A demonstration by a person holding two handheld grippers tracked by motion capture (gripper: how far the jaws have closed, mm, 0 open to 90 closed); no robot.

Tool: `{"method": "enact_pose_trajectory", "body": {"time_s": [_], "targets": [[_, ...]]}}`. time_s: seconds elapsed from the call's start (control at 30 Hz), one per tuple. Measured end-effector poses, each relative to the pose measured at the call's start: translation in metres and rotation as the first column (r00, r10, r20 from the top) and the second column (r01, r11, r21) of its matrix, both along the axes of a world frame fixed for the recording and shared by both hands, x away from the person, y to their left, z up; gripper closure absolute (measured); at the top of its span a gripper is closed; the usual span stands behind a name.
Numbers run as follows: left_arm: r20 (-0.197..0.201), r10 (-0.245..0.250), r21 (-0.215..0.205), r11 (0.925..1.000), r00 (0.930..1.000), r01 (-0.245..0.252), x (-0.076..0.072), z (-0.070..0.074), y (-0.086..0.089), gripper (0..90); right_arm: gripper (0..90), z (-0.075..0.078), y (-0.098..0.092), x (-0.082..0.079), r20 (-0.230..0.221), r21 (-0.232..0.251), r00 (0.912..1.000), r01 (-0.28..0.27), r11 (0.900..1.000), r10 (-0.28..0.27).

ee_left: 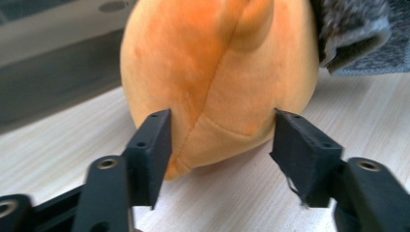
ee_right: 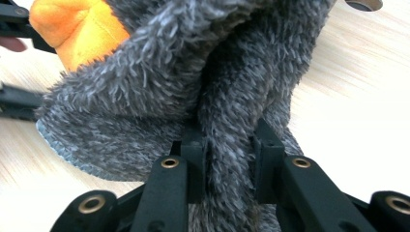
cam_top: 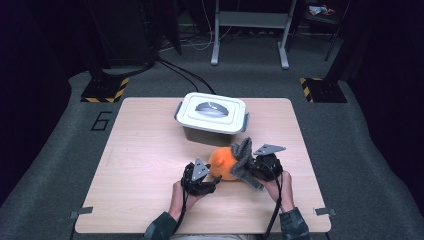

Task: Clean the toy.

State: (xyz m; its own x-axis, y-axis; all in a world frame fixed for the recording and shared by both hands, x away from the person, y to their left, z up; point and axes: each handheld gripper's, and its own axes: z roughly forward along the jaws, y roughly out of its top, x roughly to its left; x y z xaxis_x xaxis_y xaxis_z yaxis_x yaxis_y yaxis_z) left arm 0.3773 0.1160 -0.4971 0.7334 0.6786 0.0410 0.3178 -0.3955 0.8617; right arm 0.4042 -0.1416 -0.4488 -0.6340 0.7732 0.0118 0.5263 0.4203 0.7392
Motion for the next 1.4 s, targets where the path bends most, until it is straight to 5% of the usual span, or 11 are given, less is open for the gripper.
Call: {"method": "enact_pose_trajectory", "body": {"time_s": [0.13, 0.27, 0.47, 0.6, 0.8, 0.97, 1.1, 1.4], "targets": [[0.024, 0.007, 0.031, 0.9995, 0.9997, -0.008, 0.001, -0.003, -0.004, 39.6, 72.4, 0.000, 0.000, 0.000, 0.004, 0.000, 1.0000, -0.001, 1.000, 0.001], [0.032, 0.021, 0.050, 0.9985, 0.9993, -0.023, 0.002, -0.005, -0.006, 52.5, 72.4, -0.001, -0.001, -0.001, 0.004, 0.013, 1.0000, 0.001, 1.000, -0.001], [0.020, 0.015, 0.039, 0.9991, 0.9997, -0.016, 0.003, -0.004, -0.005, 71.9, 72.3, -0.001, -0.001, -0.003, 0.012, 0.016, 0.9999, 0.003, 1.000, -0.003], [0.009, 0.006, 0.027, 0.9996, 0.9999, -0.007, 0.003, -0.003, -0.003, 77.3, 72.3, 0.001, -0.002, -0.005, 0.021, 0.022, 0.9998, 0.004, 1.000, -0.005], [-0.052, -0.010, -0.031, 0.9995, 0.9986, 0.008, 0.002, 0.006, 0.000, 80.3, 72.3, 0.008, -0.007, -0.012, 0.047, 0.029, 0.9988, 0.008, 1.000, -0.009], [-0.066, -0.029, -0.036, 0.9990, 0.9974, 0.027, 0.000, 0.012, 0.001, 80.6, 72.3, 0.017, -0.005, -0.017, 0.065, 0.035, 0.9979, -0.003, 0.999, 0.001], [-0.099, -0.053, -0.063, 0.9969, 0.9937, 0.047, -0.001, 0.018, 0.000, 80.6, 72.1, 0.029, 0.010, -0.021, 0.095, 0.025, 0.9947, -0.040, 0.999, 0.037], [-0.120, -0.062, -0.071, 0.9960, 0.9909, 0.054, 0.001, 0.018, -0.001, 80.3, 72.2, 0.025, 0.024, -0.014, 0.096, -0.022, 0.9951, -0.024, 0.999, 0.026]]}}
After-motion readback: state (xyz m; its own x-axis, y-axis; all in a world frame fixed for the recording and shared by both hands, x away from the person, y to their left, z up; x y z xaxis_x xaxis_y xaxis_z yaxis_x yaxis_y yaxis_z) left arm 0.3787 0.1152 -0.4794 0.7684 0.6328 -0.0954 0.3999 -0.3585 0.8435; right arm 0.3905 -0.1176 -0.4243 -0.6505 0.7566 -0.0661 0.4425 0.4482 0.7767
